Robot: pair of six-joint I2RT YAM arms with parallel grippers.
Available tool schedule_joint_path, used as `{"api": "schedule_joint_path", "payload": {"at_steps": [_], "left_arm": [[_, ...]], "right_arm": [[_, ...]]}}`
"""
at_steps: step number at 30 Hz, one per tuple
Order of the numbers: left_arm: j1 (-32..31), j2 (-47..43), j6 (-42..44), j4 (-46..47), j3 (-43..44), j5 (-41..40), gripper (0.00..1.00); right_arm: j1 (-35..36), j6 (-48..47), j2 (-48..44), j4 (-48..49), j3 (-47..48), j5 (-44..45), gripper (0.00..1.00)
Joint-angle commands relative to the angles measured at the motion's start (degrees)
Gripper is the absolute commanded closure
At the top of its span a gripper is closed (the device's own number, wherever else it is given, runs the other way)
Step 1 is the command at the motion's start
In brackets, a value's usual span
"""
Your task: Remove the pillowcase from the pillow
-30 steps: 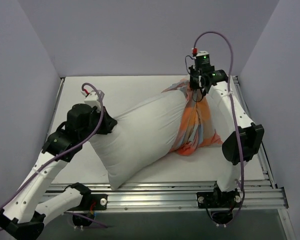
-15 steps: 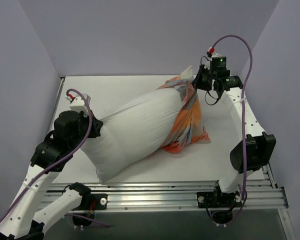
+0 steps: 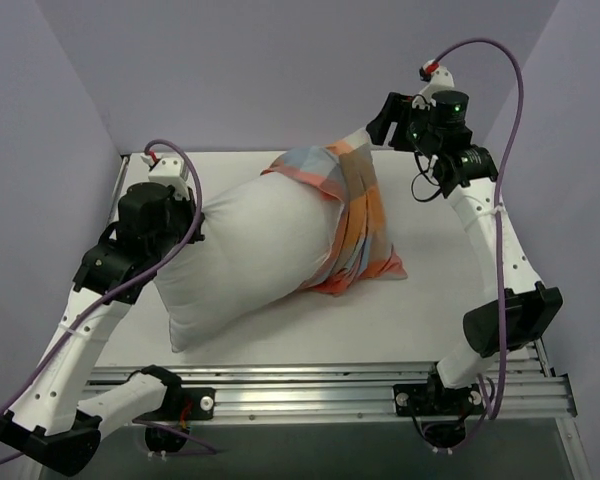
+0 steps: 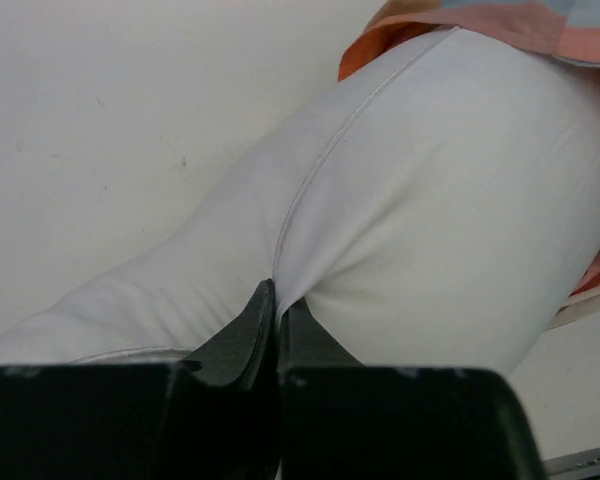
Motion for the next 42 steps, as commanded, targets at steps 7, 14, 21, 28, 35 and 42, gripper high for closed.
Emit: {"api": "schedule_joint_path", "payload": {"at_steps": [7, 14, 21, 28, 35, 42], "left_arm": [[6.64, 4.84, -1.59, 8.35, -4.96, -2.09, 0.66], [6.30, 7.93, 2.19, 9.68, -3.03, 2.55, 0.10], [-13.20, 5.37, 9.66, 11.69, -9.96, -3.49, 0.04], [-22.53, 10.38, 6.07, 14.42, -15.60, -7.97, 0.05], [-25.00, 18.73, -3.66, 14.43, -16.48, -12.46, 0.06], [-22.98, 22.69, -9.58, 13.02, -20.52, -15.19, 0.40]], "right_arm": [[0.51, 2.38, -12.36, 5.30, -23.33, 5.87, 0.19], [4.73, 3.26, -18.43, 7.59, -37.31, 7.37, 0.18], [8.07, 1.15, -19.23, 10.75, -42.86, 7.81, 0.09], [12.20, -1.57, -15.46, 12.77, -44.18, 7.90, 0.02], [13.87, -2.80, -10.54, 18.75, -44.80, 4.13, 0.00], [14.57, -4.30, -5.17, 22.00, -45.58, 3.41, 0.00]]}}
